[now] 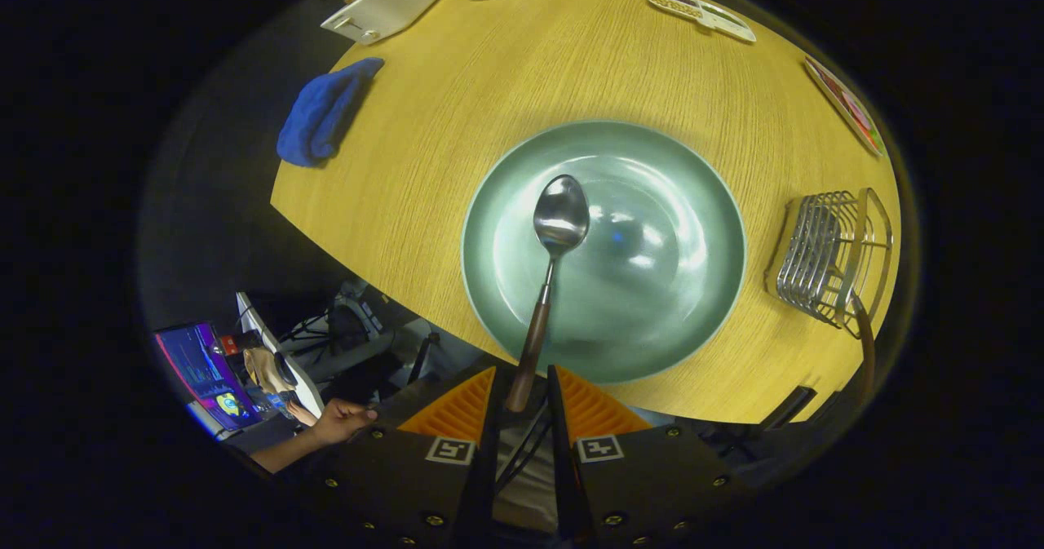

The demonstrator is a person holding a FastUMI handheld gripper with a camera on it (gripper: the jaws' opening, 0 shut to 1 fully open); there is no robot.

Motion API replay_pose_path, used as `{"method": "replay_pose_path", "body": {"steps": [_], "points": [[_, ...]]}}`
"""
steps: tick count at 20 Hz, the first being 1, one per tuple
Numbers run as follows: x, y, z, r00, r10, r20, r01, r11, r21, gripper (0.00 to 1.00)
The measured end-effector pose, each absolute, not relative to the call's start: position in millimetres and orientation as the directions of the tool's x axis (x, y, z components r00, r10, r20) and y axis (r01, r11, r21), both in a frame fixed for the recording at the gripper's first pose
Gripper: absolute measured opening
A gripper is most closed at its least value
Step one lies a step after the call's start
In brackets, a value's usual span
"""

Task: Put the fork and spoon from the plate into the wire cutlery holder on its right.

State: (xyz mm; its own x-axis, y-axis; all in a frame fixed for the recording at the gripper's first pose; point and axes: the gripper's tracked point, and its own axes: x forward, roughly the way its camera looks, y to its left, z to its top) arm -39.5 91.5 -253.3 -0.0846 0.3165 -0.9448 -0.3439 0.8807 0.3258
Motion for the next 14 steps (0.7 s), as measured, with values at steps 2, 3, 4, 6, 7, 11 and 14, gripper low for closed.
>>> {"method": "replay_pose_path", "body": {"steps": [2, 3, 4, 6, 7, 11, 14], "points": [[-40, 90, -264, -0.092, 0.299, -0.95, -0.352, 0.883, 0.312, 0.31], [-38, 90, -269, -0.091, 0.294, -0.951, -0.349, 0.885, 0.307, 0.31], [-36, 89, -272, -0.092, 0.289, -0.953, -0.347, 0.888, 0.303, 0.31], [-33, 91, -279, -0.095, 0.291, -0.952, -0.335, 0.891, 0.306, 0.31], [-32, 92, -281, -0.097, 0.29, -0.952, -0.334, 0.892, 0.305, 0.31], [-25, 79, -291, -0.082, 0.232, -0.969, -0.364, 0.898, 0.246, 0.31], [-28, 72, -294, -0.099, 0.211, -0.972, -0.378, 0.896, 0.233, 0.31]]}}
